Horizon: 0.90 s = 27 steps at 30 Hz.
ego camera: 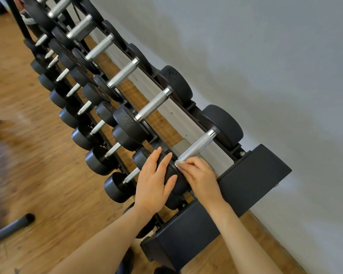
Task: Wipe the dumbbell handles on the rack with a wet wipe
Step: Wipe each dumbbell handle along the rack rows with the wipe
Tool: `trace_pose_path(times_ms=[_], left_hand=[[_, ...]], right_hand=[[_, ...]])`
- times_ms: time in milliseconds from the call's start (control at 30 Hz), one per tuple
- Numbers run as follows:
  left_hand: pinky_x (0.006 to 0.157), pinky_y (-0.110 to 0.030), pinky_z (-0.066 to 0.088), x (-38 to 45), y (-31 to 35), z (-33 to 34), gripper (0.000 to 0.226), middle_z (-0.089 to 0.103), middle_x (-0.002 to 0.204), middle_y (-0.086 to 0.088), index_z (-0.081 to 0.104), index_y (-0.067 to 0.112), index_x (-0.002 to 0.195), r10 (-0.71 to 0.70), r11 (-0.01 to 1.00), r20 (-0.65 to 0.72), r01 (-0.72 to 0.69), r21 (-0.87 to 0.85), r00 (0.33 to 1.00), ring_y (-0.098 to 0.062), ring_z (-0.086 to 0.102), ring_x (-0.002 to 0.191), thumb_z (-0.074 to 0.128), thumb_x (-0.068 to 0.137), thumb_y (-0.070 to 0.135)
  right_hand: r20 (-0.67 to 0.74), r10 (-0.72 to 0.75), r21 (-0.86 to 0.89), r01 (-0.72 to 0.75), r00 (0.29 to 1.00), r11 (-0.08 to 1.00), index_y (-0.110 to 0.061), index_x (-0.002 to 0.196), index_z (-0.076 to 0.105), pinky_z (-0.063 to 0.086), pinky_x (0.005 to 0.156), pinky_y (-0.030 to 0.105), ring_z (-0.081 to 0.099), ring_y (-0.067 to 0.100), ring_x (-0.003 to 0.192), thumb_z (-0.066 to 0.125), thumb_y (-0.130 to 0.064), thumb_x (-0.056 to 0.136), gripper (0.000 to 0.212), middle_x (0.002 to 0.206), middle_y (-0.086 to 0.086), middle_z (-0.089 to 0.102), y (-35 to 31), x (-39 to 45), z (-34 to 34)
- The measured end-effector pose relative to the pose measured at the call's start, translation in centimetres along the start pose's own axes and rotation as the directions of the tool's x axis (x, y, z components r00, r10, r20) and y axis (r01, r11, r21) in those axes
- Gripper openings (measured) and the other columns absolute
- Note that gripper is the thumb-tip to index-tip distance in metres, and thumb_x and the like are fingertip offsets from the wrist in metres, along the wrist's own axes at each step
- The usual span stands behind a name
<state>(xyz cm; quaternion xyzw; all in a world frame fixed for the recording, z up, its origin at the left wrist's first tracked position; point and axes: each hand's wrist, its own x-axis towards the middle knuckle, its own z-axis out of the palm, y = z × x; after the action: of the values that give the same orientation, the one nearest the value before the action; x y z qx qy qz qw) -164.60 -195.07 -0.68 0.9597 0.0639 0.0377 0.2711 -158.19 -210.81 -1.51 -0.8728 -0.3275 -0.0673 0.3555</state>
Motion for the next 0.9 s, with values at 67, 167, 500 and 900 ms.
trace_pose_path(times_ms=[67, 167, 500, 900], left_hand=[[0.115, -0.036, 0.015, 0.0, 0.2, -0.3, 0.066, 0.018, 0.163, -0.002, 0.024, 0.028, 0.153, -0.014, 1.0, 0.012, 0.014, -0.022, 1.0, -0.022, 0.018, 0.149, 0.034, 0.094, 0.057], [0.117, -0.035, 0.015, 0.0, 0.2, -0.8, 0.071, 0.016, 0.164, -0.001, 0.023, 0.021, 0.155, -0.04, 0.997, 0.032, 0.042, -0.068, 0.999, -0.019, 0.016, 0.15, 0.046, 0.095, 0.052], [0.115, -0.025, 0.008, -0.1, -1.1, -2.2, 0.08, 0.018, 0.163, 0.004, 0.021, 0.022, 0.156, 0.035, 0.999, 0.066, -0.035, 0.0, 0.997, -0.013, 0.019, 0.148, 0.034, 0.09, 0.066], [0.117, -0.033, 0.016, -0.2, -1.5, -1.2, 0.077, 0.023, 0.162, -0.001, 0.026, 0.019, 0.154, 0.051, 0.998, 0.032, -0.05, -0.037, 0.998, -0.019, 0.023, 0.148, 0.035, 0.092, 0.064]], right_hand=[[0.0, -0.014, -0.024, 0.014, 1.0, 1.0, -0.017, 0.105, 0.065, 0.055, 0.081, 0.029, 0.059, 0.014, 0.092, 0.051, -0.036, 0.097, 0.025, 0.099, 0.0, 0.061, 0.4, 0.7, -0.6], [-0.002, 0.018, -0.042, -0.018, 1.0, 0.999, -0.016, 0.101, 0.064, 0.054, 0.077, 0.037, 0.058, 0.013, 0.09, 0.059, -0.027, 0.096, 0.013, 0.096, -0.002, 0.06, 0.6, 1.3, -0.8], [0.162, -0.206, -0.333, 0.25, 0.965, 0.909, -0.02, 0.093, 0.075, 0.038, 0.087, 0.036, 0.05, 0.018, 0.106, 0.079, -0.02, 0.078, 0.016, 0.095, -0.008, 0.069, 1.4, 4.5, -2.1], [0.32, -0.286, -0.314, 0.386, 0.903, 0.867, -0.016, 0.108, 0.072, 0.026, 0.109, 0.04, 0.054, 0.022, 0.115, 0.069, -0.01, 0.081, 0.028, 0.107, -0.004, 0.069, 1.4, 4.3, -1.5]])
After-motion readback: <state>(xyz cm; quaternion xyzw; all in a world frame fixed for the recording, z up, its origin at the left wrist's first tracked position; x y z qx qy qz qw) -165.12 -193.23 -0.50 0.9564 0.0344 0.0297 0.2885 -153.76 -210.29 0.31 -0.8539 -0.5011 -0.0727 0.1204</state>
